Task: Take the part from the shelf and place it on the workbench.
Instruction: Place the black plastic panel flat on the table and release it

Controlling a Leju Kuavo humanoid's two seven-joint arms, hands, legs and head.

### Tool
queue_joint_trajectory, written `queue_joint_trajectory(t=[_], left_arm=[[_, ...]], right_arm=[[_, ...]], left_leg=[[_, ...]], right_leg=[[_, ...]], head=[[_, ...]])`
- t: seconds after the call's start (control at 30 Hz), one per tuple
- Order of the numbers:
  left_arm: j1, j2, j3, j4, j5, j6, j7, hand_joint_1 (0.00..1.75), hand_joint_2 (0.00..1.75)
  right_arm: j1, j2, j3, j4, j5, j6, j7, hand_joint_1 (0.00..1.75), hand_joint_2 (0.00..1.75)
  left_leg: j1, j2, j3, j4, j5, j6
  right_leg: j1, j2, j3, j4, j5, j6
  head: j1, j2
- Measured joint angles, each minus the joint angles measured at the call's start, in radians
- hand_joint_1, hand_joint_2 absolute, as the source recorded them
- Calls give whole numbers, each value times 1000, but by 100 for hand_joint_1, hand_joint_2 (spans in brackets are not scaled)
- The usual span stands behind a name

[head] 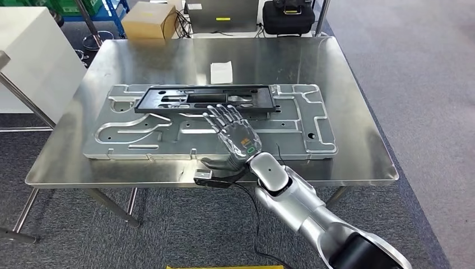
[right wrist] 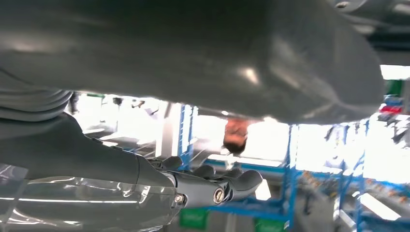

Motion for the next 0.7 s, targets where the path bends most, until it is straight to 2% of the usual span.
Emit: queue_joint_trajectory(t=[0.03,0.07,0.1,0.13,0.17,0.2,0.23,0.27,0.3,0.33,0.37,0.4,0.43,0.5,0.53,0.57,0.6,0.67,0.7], left_arm=[[1,-7,9,-14,0,-4,-1,0,0],[1,-12,17,-27,0,-7,-1,0,0],[1,-17,25,-39,0,-9,-1,0,0],[2,-20,32,-49,0,-10,-2,0,0],[2,-24,39,-57,0,-11,-2,0,0],[2,-27,46,-63,0,-12,-2,0,0],[2,-30,53,-68,0,-13,-2,0,0],[2,-33,60,-72,0,-14,-3,0,0],[2,-35,67,-76,0,-16,-3,0,0],[2,-37,73,-80,0,-19,-4,0,0],[2,-39,79,-83,2,-22,-4,0,0],[2,-41,84,-86,6,-24,-3,0,0],[3,-42,88,-90,13,-26,0,0,0],[6,-43,96,-95,33,-28,10,0,0],[9,-44,98,-97,42,-28,15,0,0],[13,-45,98,-99,50,-28,21,0,0],[16,-45,99,-101,58,-28,27,0,0],[19,-46,98,-101,69,-28,35,0,0],[19,-46,98,-101,73,-28,37,0,0]], right_arm=[[23,-17,-17,-20,8,-14,2,0,0],[46,-34,-34,-38,14,-24,3,0,0],[70,-51,-53,-57,20,-35,4,0,0],[94,-66,-71,-75,25,-44,6,0,0],[119,-80,-90,-91,28,-52,8,0,0],[144,-94,-109,-106,30,-61,10,0,0],[168,-106,-129,-121,32,-68,12,0,0],[191,-117,-148,-134,32,-74,13,0,0],[212,-127,-169,-149,33,-80,14,0,0],[231,-135,-189,-163,33,-84,13,0,0],[249,-142,-208,-177,34,-88,12,0,0],[267,-149,-229,-191,36,-93,11,0,0],[288,-156,-250,-203,38,-98,11,0,0],[336,-166,-296,-221,41,-108,11,0,0],[360,-169,-319,-225,41,-113,11,0,0],[382,-171,-340,-229,41,-117,10,0,0],[404,-172,-362,-232,41,-121,8,0,0],[445,-175,-399,-236,38,-128,4,0,0],[464,-175,-414,-237,36,-130,2,0,0]], left_leg=[[1,2,-8,-2,11,10],[3,4,-17,-5,23,20],[5,5,-29,-7,37,27],[3,6,-44,-6,49,32],[3,6,-60,-5,62,35],[2,6,-77,-4,74,34],[1,6,-95,-1,86,33],[1,7,-113,2,96,31],[1,7,-130,7,106,28],[1,7,-144,13,114,24],[-1,6,-155,20,120,20],[-2,6,-161,24,127,14],[-4,5,-163,26,134,8],[-3,4,-164,23,149,-4],[0,3,-169,28,140,-9],[2,2,-176,45,114,-14],[3,1,-186,80,65,-19],[5,2,-205,193,-48,-25],[5,2,-208,251,-79,-27]], right_leg=[[-1,2,-5,7,-12,6],[-3,4,-15,28,-44,11],[-5,7,-29,69,-94,15],[-6,8,-45,127,-149,18],[-7,9,-59,192,-192,21],[-8,9,-65,246,-211,24],[-8,9,-58,275,-205,26],[-9,9,-35,272,-180,27],[-10,9,5,236,-153,26],[-10,9,60,173,-142,25],[-9,9,116,98,-148,21],[-8,10,158,38,-161,17],[-6,11,184,-2,-176,11],[-3,9,185,-18,-170,-4],[-4,5,177,-19,-161,-13],[-5,2,166,-21,-149,-22],[-6,-1,153,-22,-136,-30],[-4,-2,121,-21,-111,-36],[-3,-3,102,-20,-98,-37]], head=[[-1,0],[2,0],[4,0],[7,0],[9,0],[9,0],[9,0],[10,0],[10,0],[11,0],[11,0],[12,0],[13,0],[16,0],[18,0],[17,0],[16,0],[13,0],[12,0]])
